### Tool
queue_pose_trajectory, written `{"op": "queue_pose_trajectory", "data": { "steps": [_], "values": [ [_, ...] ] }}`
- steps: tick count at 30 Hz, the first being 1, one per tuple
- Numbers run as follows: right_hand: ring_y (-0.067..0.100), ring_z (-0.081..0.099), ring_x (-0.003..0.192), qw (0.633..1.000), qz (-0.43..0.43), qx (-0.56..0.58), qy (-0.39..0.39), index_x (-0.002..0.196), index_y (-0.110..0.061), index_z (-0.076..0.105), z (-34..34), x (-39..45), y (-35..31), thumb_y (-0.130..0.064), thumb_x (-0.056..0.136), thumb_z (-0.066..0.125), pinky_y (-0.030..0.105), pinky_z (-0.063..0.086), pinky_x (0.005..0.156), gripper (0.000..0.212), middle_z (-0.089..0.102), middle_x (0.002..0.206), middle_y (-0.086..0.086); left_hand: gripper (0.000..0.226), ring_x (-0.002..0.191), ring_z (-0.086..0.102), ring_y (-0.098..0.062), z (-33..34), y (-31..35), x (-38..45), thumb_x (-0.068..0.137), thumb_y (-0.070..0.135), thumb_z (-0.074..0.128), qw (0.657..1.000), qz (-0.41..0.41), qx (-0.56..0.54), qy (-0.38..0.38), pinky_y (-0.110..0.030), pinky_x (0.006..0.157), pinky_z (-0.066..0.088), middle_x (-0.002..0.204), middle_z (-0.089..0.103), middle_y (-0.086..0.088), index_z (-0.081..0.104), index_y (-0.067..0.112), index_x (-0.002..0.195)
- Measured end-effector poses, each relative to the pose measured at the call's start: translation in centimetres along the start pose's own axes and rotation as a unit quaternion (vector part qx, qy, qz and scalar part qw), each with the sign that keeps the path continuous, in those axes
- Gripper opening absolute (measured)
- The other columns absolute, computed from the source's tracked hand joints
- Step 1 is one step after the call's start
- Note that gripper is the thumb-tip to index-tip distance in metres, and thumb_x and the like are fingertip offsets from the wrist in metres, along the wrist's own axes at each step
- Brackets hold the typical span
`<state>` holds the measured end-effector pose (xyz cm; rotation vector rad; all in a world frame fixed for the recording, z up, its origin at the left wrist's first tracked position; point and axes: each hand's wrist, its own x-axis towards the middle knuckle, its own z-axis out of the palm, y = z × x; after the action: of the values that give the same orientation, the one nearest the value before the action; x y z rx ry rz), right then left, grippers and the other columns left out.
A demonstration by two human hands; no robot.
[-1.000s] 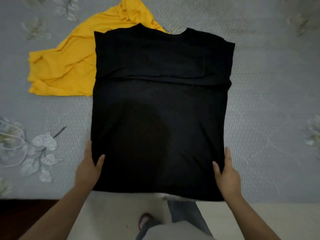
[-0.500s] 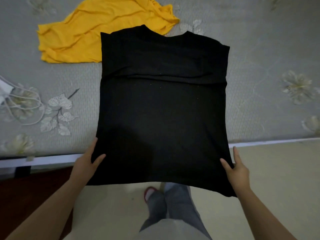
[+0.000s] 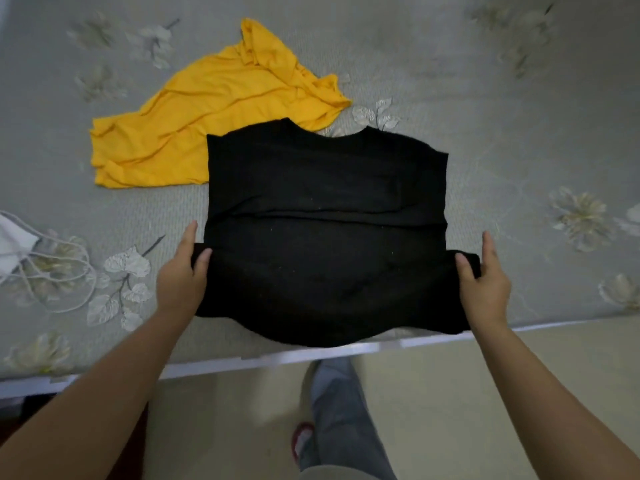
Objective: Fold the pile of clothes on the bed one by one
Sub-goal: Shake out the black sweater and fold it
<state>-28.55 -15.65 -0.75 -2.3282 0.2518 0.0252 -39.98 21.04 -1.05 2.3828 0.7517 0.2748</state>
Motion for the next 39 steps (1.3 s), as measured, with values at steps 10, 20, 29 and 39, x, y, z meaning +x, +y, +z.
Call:
{"op": "queue_pose_trajectory", "data": {
  "steps": [10,20,29,39],
  "values": [
    [0.024,0.053,0.11,0.974,0.158,0.159,-0.024,0.145,-0.019,0.018,5.4,18.9,-5.5,-0.02,0.092,0.052,0.033,0.044,0.093,0.063,0.054,0.118,0.014,0.06,0.134,0.028,-0.031,4.5,4.5,19.7,0.095,0.02,0.045,0.99,-0.13,-0.041,-0.031,-0.038,0.105,0.027,0.149,0.027,-0.013,0.015,0.011,0.146],
    [0.005,0.056,0.036,0.945,0.242,0.186,-0.115,0.146,-0.028,0.003,10.3,24.1,-5.8,-0.01,0.091,0.053,0.016,0.046,0.04,0.077,0.057,0.076,0.009,0.061,0.117,0.045,-0.026,8.9,4.7,24.0,0.094,0.021,0.05,0.872,-0.343,-0.346,-0.041,-0.038,0.08,0.044,0.142,0.036,-0.004,0.017,0.029,0.144],
    [0.012,0.061,0.068,0.998,0.054,-0.004,-0.018,0.133,-0.011,0.046,11.2,25.9,-7.3,-0.021,0.091,0.052,0.029,0.045,0.073,0.044,0.059,0.074,0.009,0.023,0.08,0.055,-0.004,8.9,5.6,29.3,0.1,0.023,0.032,0.907,-0.31,-0.281,-0.055,-0.015,0.065,0.049,0.101,0.05,-0.013,0.049,0.008,0.101],
    [0.029,0.06,0.09,0.993,-0.015,-0.106,-0.041,0.106,0.002,0.064,13.0,29.5,-8.5,-0.006,0.087,0.055,0.026,0.038,0.074,0.022,0.066,0.102,0.021,0.06,0.116,0.044,-0.043,10.9,4.0,28.7,0.092,0.008,0.049,0.989,-0.122,0.059,-0.06,-0.05,0.093,0.035,0.129,0.046,-0.029,0.019,-0.002,0.143]
  ]
}}
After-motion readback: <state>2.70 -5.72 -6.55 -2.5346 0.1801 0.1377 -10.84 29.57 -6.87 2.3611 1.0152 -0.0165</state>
